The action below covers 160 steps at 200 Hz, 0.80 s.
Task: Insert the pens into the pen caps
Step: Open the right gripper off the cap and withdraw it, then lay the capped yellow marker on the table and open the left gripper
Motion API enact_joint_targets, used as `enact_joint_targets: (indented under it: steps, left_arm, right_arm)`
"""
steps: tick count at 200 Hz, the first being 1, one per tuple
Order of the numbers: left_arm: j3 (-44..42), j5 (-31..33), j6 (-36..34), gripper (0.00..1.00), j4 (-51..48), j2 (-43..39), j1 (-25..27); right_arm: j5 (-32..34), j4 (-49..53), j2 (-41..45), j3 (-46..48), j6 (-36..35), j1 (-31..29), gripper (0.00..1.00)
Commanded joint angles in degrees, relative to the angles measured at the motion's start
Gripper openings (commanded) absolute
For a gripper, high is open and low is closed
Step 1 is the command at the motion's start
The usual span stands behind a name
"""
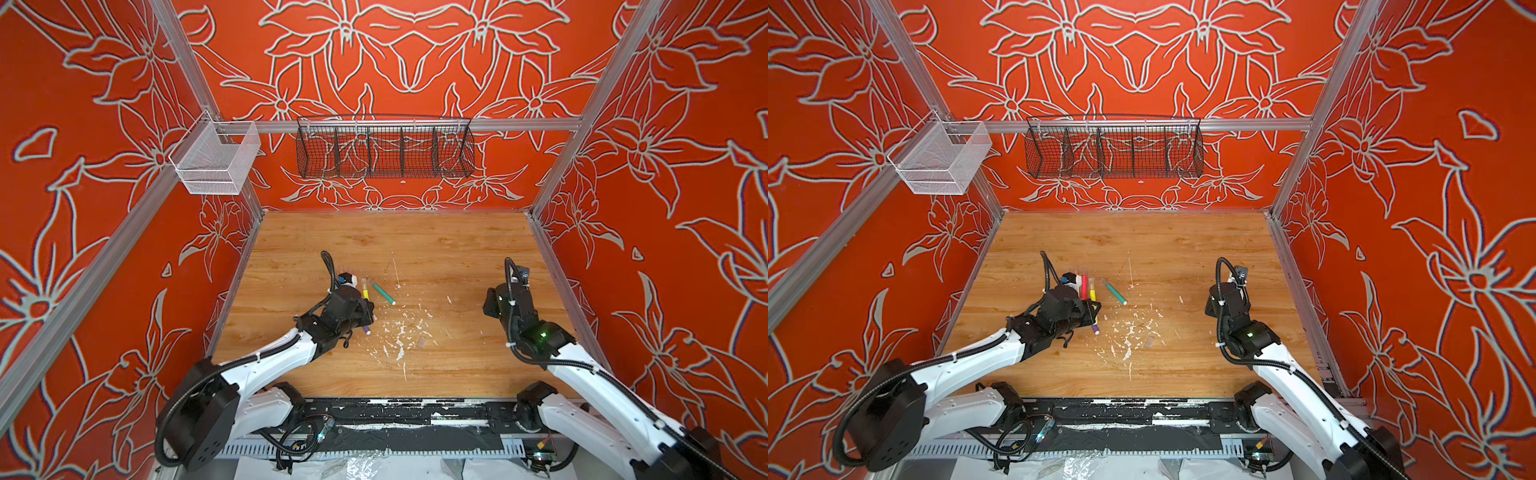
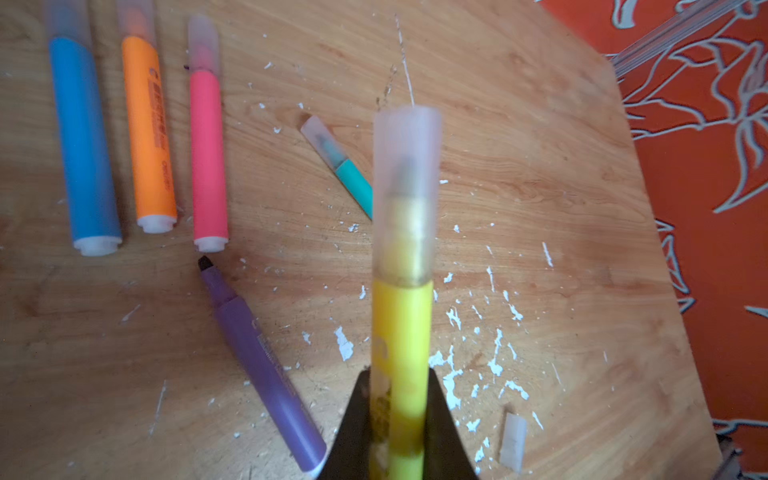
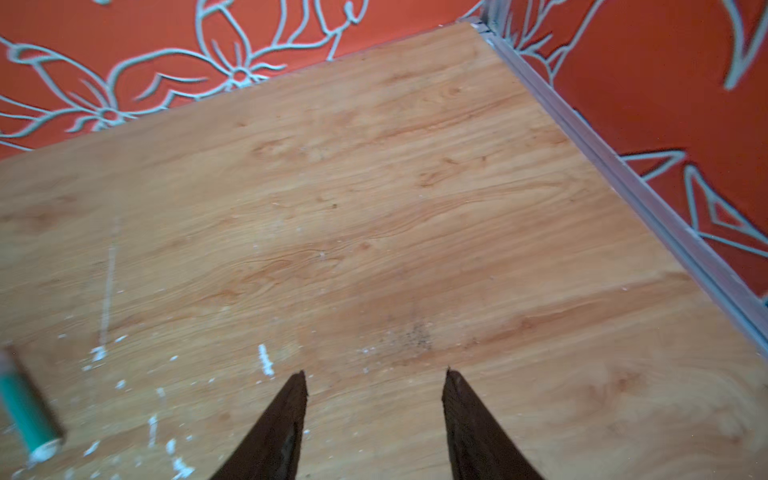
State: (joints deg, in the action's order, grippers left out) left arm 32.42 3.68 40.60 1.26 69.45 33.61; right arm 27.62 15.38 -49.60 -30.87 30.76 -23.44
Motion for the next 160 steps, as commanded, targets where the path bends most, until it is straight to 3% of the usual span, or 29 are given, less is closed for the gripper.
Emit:
enact_joint_targets:
  steps: [1, 30, 91, 132, 160]
  left_arm:
    - [4.4, 2.9, 3.5, 0.0, -3.9, 5.2, 0.4]
    - [7.6, 6.6, 7.3, 0.0, -6.4, 12.0, 0.3]
    - [13.4, 7.6, 11.0, 0.0, -7.3, 24.0, 0.3]
    - [15.2, 8.0, 12.2, 0.0, -7.4, 27.4, 0.3]
    - [15.5, 8.7, 11.1, 0.33, -8.2, 25.9, 0.4]
  right_arm:
    - [4.9, -2.7, -1.1, 2.2, -1.0, 1.9, 0.54]
    - [3.7, -7.0, -0.5, 5.6, -0.8, 3.1, 0.54]
    - [1.5, -8.5, -1.3, 6.4, -1.1, 3.1, 0.52]
    - [1.0, -8.5, -0.9, 6.6, -1.2, 3.1, 0.53]
    - [0.8, -8.7, -0.6, 6.8, -1.4, 3.2, 0.53]
